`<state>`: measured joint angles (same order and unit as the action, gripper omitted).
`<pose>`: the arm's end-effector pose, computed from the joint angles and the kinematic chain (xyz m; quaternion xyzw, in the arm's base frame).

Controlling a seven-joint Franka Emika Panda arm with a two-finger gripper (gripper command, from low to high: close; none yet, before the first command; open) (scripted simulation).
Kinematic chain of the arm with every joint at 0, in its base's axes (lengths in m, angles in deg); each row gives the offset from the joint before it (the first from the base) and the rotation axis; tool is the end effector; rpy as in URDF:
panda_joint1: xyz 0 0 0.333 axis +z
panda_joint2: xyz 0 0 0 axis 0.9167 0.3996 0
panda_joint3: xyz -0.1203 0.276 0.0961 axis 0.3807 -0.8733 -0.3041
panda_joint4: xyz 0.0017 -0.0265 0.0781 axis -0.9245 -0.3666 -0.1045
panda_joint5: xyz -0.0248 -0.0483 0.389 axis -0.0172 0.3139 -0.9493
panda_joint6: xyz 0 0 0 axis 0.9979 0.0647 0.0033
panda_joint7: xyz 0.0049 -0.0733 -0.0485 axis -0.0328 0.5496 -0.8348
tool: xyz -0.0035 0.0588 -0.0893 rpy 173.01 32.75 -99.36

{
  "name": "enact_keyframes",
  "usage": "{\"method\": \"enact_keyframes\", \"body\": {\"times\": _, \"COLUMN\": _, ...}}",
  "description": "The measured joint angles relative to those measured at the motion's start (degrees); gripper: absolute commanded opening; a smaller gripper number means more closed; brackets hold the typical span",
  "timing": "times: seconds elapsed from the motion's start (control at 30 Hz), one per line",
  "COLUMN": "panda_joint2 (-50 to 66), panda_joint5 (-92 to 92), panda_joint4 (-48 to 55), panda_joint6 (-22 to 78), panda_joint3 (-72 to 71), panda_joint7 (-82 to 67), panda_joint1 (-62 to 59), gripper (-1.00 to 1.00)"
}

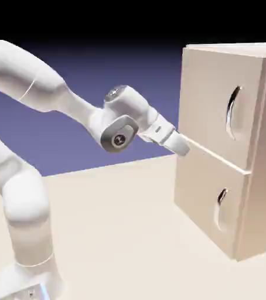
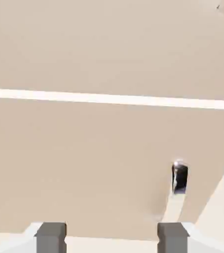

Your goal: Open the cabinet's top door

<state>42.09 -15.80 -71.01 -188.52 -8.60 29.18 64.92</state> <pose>0.3957 0.0094 0.4435 -0.8834 0.2911 -0.3514 0.1072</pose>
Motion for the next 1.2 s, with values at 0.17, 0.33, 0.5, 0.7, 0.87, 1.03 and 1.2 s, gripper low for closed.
{"method": "enact_keyframes", "body": {"times": 0.17, "panda_joint2": 10.18, "panda_joint5": 12.46, "panda_joint4": 1.89, "panda_joint6": 2.40, "panda_joint3": -9.56, "panda_joint7": -9.14, "panda_joint1": -9.18, "gripper": 0.00}}
{"method": "enact_keyframes", "body": {"times": 0.33, "panda_joint2": 20.35, "panda_joint5": 24.92, "panda_joint4": 3.78, "panda_joint6": 4.80, "panda_joint3": -19.12, "panda_joint7": -18.29, "panda_joint1": -18.36, "gripper": 0.00}}
{"method": "enact_keyframes", "body": {"times": 0.5, "panda_joint2": 30.53, "panda_joint5": 37.38, "panda_joint4": 5.67, "panda_joint6": 7.20, "panda_joint3": -28.67, "panda_joint7": -27.43, "panda_joint1": -27.52, "gripper": 0.00}}
{"method": "enact_keyframes", "body": {"times": 0.7, "panda_joint2": 42.73, "panda_joint5": 52.33, "panda_joint4": 7.93, "panda_joint6": 10.07, "panda_joint3": -40.14, "panda_joint7": -38.40, "panda_joint1": -38.56, "gripper": 0.00}}
{"method": "enact_keyframes", "body": {"times": 0.87, "panda_joint2": 52.91, "panda_joint5": 64.79, "panda_joint4": 9.82, "panda_joint6": 12.47, "panda_joint3": -49.70, "panda_joint7": -47.55, "panda_joint1": -47.74, "gripper": 0.00}}
{"method": "enact_keyframes", "body": {"times": 1.03, "panda_joint2": 63.08, "panda_joint5": 77.24, "panda_joint4": 11.71, "panda_joint6": 14.87, "panda_joint3": -59.26, "panda_joint7": -56.69, "panda_joint1": -56.92, "gripper": 0.00}}
{"method": "enact_keyframes", "body": {"times": 1.2, "panda_joint2": 73.26, "panda_joint5": 89.70, "panda_joint4": 13.60, "panda_joint6": 17.27, "panda_joint3": -68.82, "panda_joint7": -65.84, "panda_joint1": -66.10, "gripper": 0.00}}
